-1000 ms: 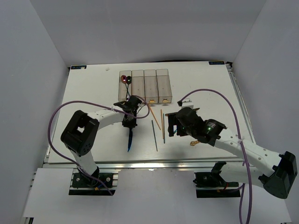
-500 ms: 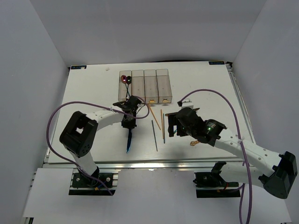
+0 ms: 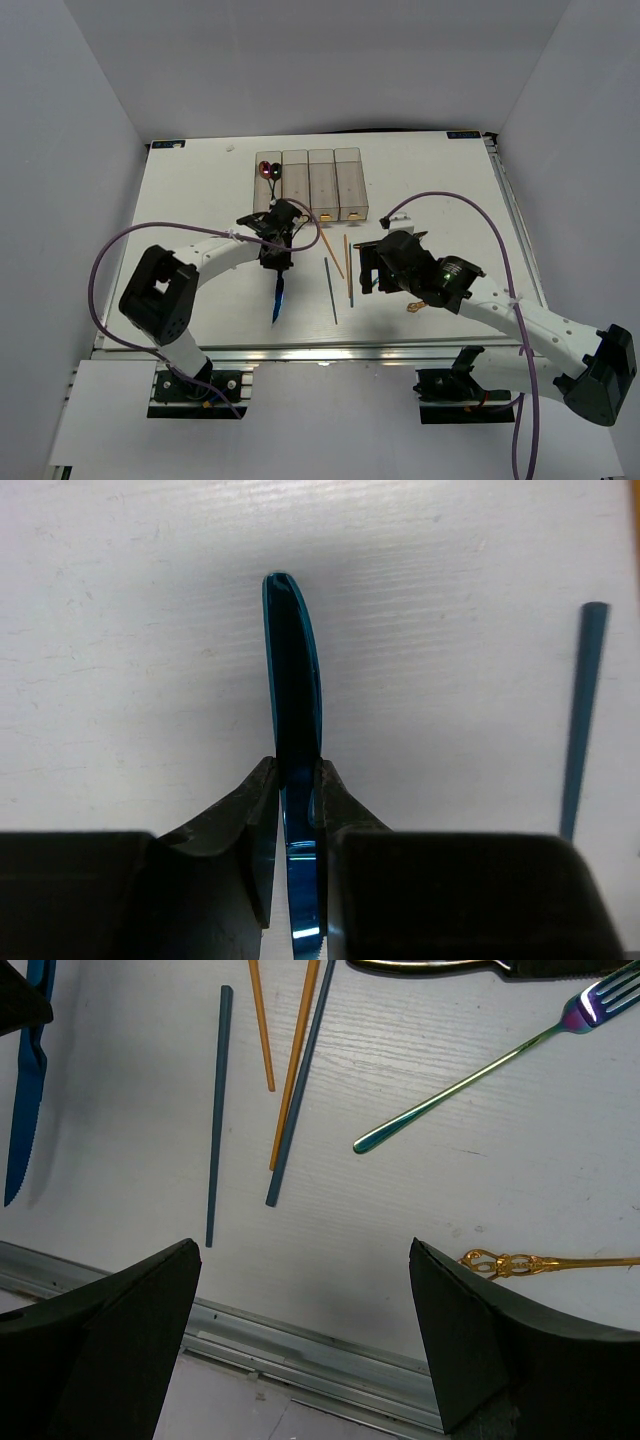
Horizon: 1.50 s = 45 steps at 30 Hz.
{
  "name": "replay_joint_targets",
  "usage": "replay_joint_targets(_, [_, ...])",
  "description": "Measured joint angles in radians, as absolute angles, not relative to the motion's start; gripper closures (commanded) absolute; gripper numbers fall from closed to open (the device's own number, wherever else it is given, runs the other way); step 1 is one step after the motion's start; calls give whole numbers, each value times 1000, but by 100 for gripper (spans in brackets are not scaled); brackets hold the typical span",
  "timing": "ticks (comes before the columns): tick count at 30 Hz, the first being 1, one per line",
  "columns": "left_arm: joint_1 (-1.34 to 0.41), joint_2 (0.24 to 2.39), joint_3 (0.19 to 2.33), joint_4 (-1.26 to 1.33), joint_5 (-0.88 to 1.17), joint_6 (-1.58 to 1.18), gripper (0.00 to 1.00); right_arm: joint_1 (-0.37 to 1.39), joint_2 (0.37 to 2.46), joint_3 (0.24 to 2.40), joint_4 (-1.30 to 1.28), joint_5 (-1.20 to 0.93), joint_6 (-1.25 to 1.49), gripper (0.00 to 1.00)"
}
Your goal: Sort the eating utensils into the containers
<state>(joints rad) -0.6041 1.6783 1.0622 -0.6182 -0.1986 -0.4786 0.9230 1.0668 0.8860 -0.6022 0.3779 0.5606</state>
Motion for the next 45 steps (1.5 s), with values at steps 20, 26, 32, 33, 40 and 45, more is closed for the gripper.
replay_joint_targets(20, [-606, 1697, 1415, -708, -228, -456, 100, 896, 1068, 886, -607, 390, 561, 11])
replay_joint_targets(26, [-603, 1856, 1671, -736, -279, -426, 100, 881, 1064, 886, -634, 402, 561, 11])
replay_joint_targets(32, [-570, 2059, 1978, -794, -305, -396, 100, 870, 1053, 886, -655, 419, 562, 11])
replay_joint_targets(33, [-561, 2091, 2030, -809, -307, -392, 100, 870, 1053, 886, -657, 420, 562, 11])
replay_joint_targets(40, [-462, 2195, 2213, -827, -284, -381, 100, 864, 1055, 886, -665, 424, 562, 11])
replay_joint_targets(45, [-403, 2190, 2177, -800, -255, -392, 99, 857, 1071, 881, -662, 427, 561, 11])
